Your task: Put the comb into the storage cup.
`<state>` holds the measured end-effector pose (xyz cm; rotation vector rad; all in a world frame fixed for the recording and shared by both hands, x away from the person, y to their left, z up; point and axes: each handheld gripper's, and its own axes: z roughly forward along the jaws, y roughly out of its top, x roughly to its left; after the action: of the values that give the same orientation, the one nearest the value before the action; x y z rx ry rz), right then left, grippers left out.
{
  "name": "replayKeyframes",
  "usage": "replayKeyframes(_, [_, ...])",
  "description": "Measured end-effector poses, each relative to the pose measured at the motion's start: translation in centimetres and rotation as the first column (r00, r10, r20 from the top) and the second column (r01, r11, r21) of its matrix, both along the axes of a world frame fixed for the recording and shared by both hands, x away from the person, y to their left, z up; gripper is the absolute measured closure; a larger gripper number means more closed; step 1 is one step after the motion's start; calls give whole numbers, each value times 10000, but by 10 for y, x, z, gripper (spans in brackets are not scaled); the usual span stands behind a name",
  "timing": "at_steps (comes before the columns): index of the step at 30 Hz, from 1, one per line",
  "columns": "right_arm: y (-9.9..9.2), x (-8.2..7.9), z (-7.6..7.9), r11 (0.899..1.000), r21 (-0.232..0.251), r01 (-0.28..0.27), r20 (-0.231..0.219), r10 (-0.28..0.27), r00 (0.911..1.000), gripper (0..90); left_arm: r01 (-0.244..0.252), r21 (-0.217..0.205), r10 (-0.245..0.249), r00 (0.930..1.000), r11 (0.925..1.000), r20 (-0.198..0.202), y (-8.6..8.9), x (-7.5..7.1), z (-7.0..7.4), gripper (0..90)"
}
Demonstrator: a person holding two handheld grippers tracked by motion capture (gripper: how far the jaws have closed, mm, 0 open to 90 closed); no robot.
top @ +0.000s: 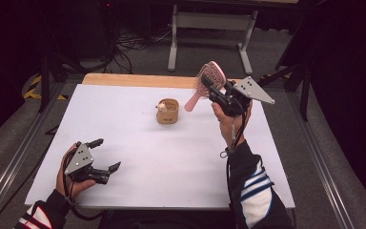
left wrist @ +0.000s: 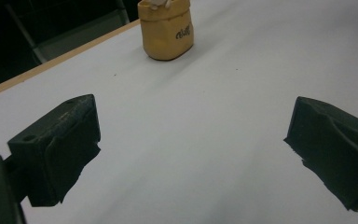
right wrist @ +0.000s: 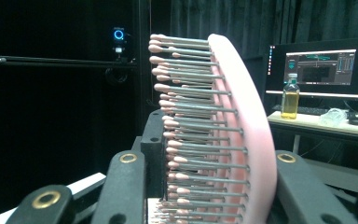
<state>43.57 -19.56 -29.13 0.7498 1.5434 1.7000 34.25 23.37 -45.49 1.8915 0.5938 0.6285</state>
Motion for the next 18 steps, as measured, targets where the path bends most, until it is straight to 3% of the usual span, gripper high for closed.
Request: replayKeyframes(18, [25,29,3,10000,-11,91,-252,-92,9996,639,71,-84,-71,10000,9999,11,1,0,1,38])
